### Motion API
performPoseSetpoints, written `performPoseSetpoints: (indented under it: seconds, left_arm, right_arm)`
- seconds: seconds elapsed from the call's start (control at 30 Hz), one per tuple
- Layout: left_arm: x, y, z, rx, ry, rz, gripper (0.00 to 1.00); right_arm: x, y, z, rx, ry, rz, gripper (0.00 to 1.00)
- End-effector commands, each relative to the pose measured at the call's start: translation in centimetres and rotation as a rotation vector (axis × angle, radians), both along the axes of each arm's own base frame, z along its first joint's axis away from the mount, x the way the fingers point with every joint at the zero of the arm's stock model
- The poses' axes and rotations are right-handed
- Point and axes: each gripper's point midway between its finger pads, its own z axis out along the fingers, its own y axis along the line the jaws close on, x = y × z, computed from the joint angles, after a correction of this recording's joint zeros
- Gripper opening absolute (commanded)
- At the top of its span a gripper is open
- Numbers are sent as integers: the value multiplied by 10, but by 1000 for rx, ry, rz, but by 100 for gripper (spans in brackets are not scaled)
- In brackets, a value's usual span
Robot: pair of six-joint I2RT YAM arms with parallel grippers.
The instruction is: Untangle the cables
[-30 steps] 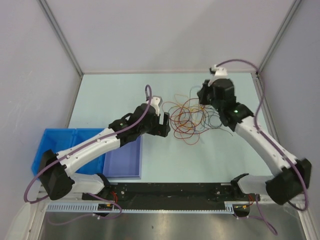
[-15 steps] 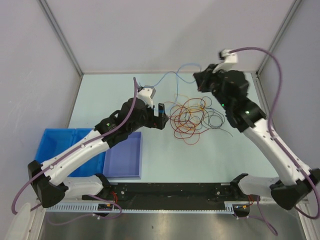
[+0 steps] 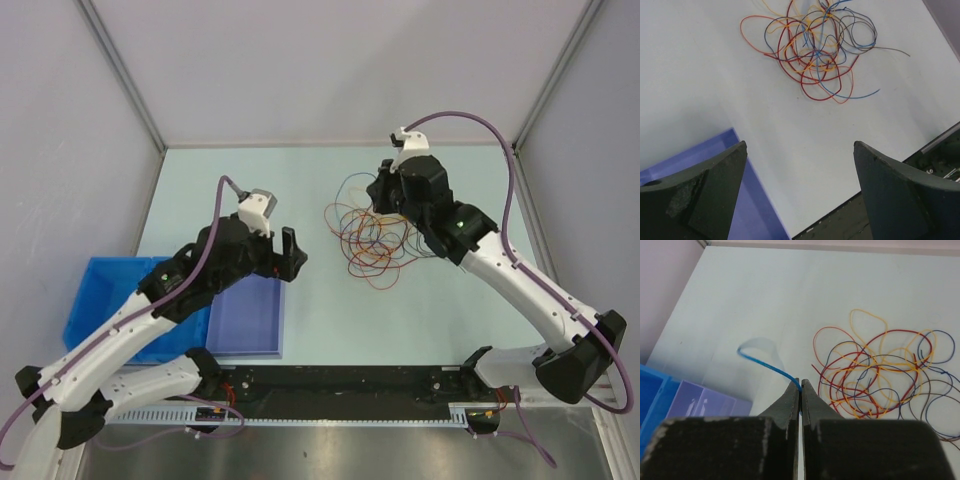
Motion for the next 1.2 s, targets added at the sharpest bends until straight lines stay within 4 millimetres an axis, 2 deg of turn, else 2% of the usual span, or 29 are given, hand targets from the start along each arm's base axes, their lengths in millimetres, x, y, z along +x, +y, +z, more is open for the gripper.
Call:
performPoseSetpoints:
  seconds: [0.0, 0.03, 0.1, 0.17, 0.2, 0.23, 0.3, 0.33, 0.37, 0.47, 0.5, 0.53, 0.67, 0.93, 1.0, 1.03, 1.13, 1.17]
  left_arm:
    - [-7, 34, 11, 131, -12, 49, 93]
    - [-8, 46, 18, 173, -10, 83, 93]
    - [-3, 55, 28, 203, -43, 116, 93]
    - [-1, 40, 48, 125, -111, 59, 93]
    - [-2, 32, 57, 79, -140, 29, 93]
    - [-3, 13, 70, 3, -181, -50, 92]
    - [-3, -2, 77, -16, -248, -133, 91]
    - [-4, -11, 93, -45, -330, -192, 90]
    - [-5, -15, 96, -50, -360, -221, 88]
    - [-8, -27, 107, -26, -409, -316, 88]
    - [-9, -28, 118, -29, -425, -328, 88]
    - [-7, -34, 112, -2, -411, -356, 88]
    - [-18, -54, 114, -4, -425, -499, 88]
    - [-5, -69, 114, -4, -444, -505, 87]
    - [-2, -73, 110, -6, -440, -507, 84]
    - [0, -75, 109, -5, -437, -506, 81]
    - [3, -82, 103, 4, -419, -527, 47]
    - [4, -83, 101, 8, -414, -526, 32]
  right_arm:
    - [11, -25, 25, -6, -56, -120, 0]
    - [14, -32, 25, -19, -57, -140, 0]
    - [13, -37, 28, -24, -60, -136, 0]
    - [9, -31, 30, -19, -61, -80, 0]
    - [4, -21, 29, -20, -59, -12, 0]
    - [0, -15, 28, -25, -57, 29, 0]
    - [-16, 3, 25, -27, -46, 157, 0]
    - [-20, 8, 24, -26, -44, 196, 0]
    - [-32, 17, 23, -19, -31, 273, 0]
    - [-47, 24, 21, -36, -28, 369, 0]
    - [-50, 25, 22, -38, -29, 388, 0]
    - [-52, 26, 21, -45, -32, 403, 0]
    - [-71, 36, 21, -34, -24, 520, 0]
    - [-91, 50, 22, -29, -27, 620, 0]
    - [-96, 53, 23, -23, -29, 644, 0]
    - [-98, 55, 24, -22, -30, 651, 0]
    - [-102, 56, 24, -25, -32, 658, 0]
    - [-103, 56, 25, -22, -33, 664, 0]
